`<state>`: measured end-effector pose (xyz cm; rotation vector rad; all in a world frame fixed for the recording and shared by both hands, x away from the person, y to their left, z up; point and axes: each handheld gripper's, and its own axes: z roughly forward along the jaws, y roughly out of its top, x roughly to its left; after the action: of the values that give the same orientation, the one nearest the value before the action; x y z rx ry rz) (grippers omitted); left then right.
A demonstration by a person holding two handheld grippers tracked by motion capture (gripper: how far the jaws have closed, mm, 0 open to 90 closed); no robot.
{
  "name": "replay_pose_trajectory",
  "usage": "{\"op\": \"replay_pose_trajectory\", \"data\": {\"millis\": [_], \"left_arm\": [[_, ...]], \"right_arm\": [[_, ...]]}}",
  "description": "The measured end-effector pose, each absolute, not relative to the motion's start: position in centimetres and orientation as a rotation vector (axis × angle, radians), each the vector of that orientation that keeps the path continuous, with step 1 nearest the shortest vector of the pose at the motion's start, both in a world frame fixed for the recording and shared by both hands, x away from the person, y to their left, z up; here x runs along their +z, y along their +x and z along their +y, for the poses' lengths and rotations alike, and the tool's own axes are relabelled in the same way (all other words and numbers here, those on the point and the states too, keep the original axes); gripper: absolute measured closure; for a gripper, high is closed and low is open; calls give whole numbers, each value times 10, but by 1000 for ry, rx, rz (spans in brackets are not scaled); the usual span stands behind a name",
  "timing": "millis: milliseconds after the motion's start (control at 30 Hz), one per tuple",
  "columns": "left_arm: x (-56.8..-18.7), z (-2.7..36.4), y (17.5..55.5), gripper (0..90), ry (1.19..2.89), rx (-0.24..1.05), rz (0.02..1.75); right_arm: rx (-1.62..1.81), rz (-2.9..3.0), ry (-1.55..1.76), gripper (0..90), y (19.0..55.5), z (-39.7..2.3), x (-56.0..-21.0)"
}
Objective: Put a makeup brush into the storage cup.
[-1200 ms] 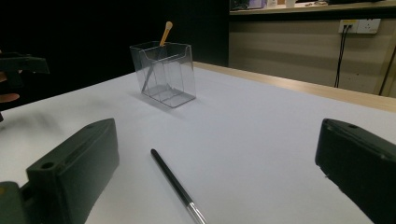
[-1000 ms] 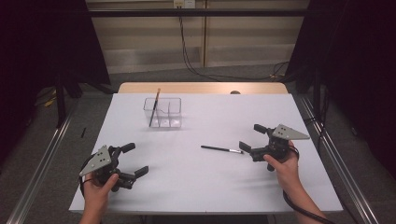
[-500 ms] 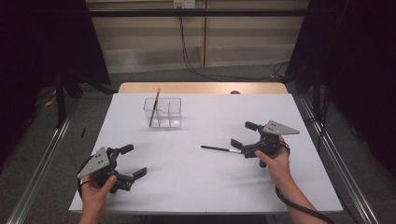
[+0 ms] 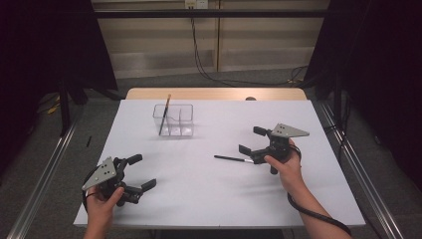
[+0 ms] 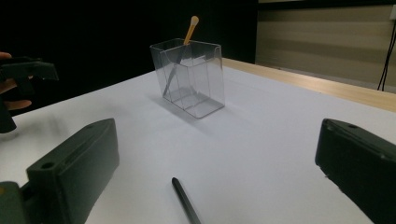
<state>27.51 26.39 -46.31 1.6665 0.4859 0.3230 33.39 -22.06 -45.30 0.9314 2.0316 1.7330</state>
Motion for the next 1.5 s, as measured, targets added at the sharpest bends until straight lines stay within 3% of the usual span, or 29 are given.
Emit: {"op": "replay_pose_trajectory", "data": {"millis": [1300, 1500], "left_arm": [[-466, 259, 279, 9, 1694, 290, 484], [-466, 259, 279, 9, 1691, 283, 486]], "right_arm": [[890, 2714, 942, 0, 371, -199, -445], [770, 2761, 910, 63, 374, -197, -447]]}}
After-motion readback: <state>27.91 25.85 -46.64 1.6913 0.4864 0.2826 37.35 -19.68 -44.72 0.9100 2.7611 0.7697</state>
